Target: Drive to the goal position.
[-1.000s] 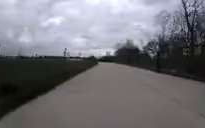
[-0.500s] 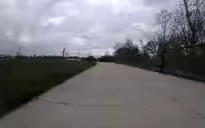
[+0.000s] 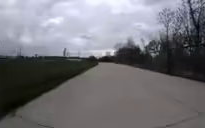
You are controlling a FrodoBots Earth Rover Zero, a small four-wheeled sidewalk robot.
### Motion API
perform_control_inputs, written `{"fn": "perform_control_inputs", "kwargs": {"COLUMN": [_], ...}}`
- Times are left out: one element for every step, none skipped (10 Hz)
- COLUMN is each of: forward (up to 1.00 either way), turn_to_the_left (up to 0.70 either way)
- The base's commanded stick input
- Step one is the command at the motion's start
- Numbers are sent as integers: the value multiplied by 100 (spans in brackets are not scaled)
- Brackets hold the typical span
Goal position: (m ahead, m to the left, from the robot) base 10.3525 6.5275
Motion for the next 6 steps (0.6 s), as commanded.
{"fn": "perform_control_inputs", "kwargs": {"forward": [100, 100, 100, 100, 100, 100], "turn_to_the_left": [0, 0, 0, 0, 0, 0]}}
